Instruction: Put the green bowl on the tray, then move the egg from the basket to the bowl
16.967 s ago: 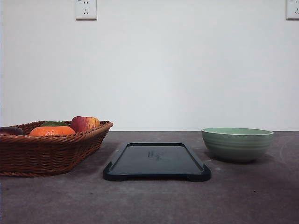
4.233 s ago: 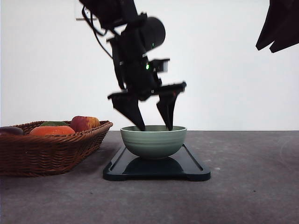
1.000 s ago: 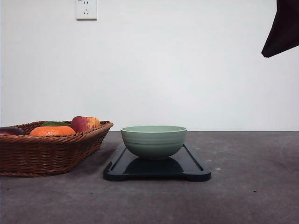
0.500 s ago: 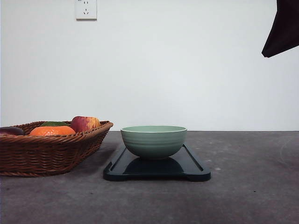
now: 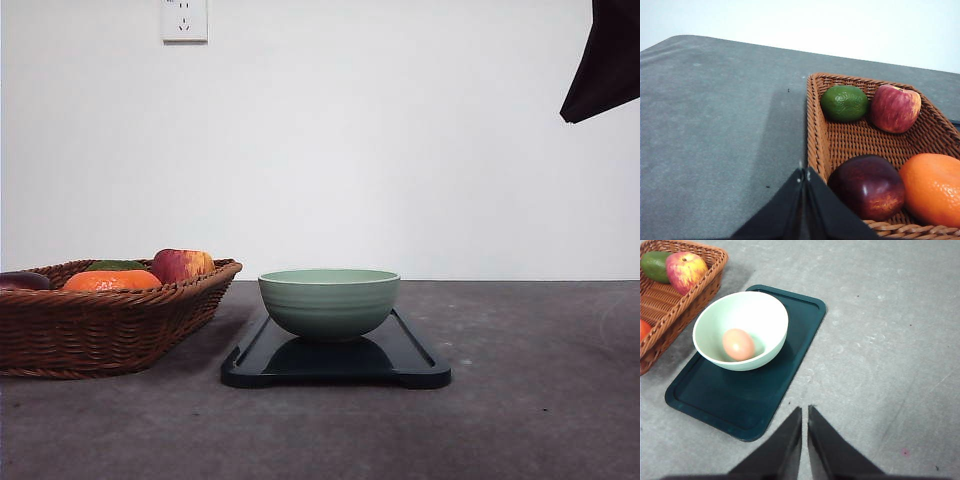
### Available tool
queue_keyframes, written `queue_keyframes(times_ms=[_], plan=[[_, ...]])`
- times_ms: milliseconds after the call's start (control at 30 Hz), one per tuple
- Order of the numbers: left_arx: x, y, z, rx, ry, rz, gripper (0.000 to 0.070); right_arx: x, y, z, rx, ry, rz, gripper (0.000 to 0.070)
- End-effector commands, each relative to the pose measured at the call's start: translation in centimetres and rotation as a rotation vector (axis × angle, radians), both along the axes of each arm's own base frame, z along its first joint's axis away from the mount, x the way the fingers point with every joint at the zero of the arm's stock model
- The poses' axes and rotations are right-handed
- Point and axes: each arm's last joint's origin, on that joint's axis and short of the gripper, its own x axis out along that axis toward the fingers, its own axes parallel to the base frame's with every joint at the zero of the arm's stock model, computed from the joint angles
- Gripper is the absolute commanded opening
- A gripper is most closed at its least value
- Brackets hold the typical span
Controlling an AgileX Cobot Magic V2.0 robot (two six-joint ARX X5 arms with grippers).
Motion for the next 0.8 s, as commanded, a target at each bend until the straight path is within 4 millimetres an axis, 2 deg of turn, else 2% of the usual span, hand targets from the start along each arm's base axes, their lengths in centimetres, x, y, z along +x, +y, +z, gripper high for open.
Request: queue_keyframes(times_ms=[0,67,167,300,533,767], plan=[[0.1,0.0,-0.6,0.012,0.017,0.0,0.0,0.1,0.2,0.1,-0.002,-0.011,0.009,0.0011],[0.1,0.0,-0.6,0.012,0.017,0.0,0.0,0.1,0.2,0.2,-0.001,-0.017,0.008,0.001],[0.1,0.0,-0.6,0.012,0.017,0.0,0.0,0.2,0.0,0.2,-0.092,-0.07,0.03,0.001],[0.1,0.0,-0.6,0.012,0.018,0.0,0.0,0.1,-1.5,-0.6,-0.128,-0.134,-0.052,0.001],[0.1,0.0,-0.6,0.012,0.018,0.001,0.0,-2.2,-5.3,-4.9,-0.081,-0.311,-0.268,0.001],[0.1,0.0,-0.6,0.012,0.018,0.0,0.0,-4.6,-7.2,-9.1,-0.05,-0.439,-0.393,0.001]])
